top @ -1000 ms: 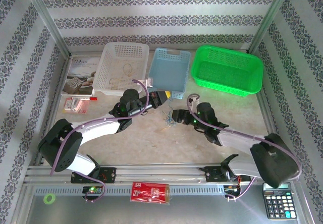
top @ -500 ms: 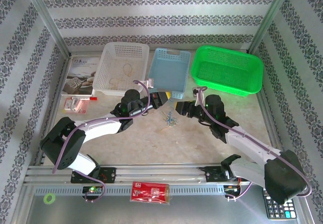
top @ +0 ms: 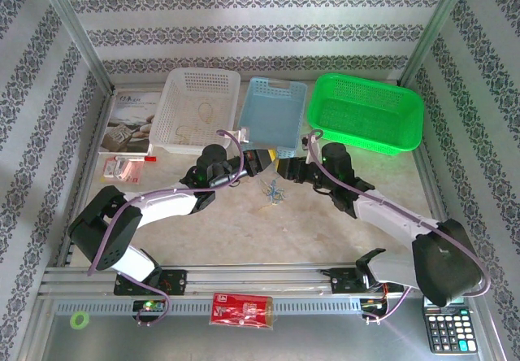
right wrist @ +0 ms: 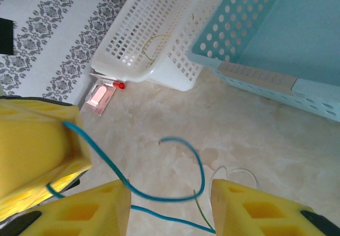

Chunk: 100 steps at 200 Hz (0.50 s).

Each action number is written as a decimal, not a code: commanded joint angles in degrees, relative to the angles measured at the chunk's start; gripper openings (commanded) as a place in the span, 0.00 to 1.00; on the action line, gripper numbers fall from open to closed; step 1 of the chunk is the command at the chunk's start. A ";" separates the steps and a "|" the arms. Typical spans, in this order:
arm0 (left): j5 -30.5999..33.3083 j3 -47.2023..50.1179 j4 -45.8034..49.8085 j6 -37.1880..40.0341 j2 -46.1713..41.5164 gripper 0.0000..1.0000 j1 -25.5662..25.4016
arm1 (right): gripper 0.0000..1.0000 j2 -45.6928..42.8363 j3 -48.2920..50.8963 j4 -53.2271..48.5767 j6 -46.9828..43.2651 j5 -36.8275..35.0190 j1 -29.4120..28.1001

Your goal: Untangle the cables

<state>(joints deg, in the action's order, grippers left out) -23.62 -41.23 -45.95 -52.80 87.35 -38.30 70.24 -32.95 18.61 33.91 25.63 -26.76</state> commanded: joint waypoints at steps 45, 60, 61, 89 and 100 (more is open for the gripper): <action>-1.70 -0.17 -5.10 -0.99 0.25 0.00 -0.81 | 0.38 3.03 -2.27 3.19 -1.56 0.66 0.66; -1.94 -0.10 -5.24 -1.34 0.41 0.00 -0.81 | 0.39 3.55 -2.66 3.40 -1.65 1.05 0.66; -1.95 -0.09 -5.22 -1.34 0.43 0.00 -0.81 | 0.39 3.57 -2.70 3.42 -1.65 1.07 0.66; -2.55 0.19 -6.33 -2.37 1.21 0.00 -0.81 | 0.44 3.55 -3.22 3.68 -1.59 1.10 0.66; -2.69 0.26 -7.00 -2.94 1.58 0.00 -0.82 | 0.49 3.33 -3.32 3.61 -1.59 0.70 0.66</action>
<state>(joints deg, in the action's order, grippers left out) -24.67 -41.23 -47.90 -54.00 87.85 -38.30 73.71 -34.30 19.99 32.99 25.85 -26.72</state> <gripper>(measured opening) 0.054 0.456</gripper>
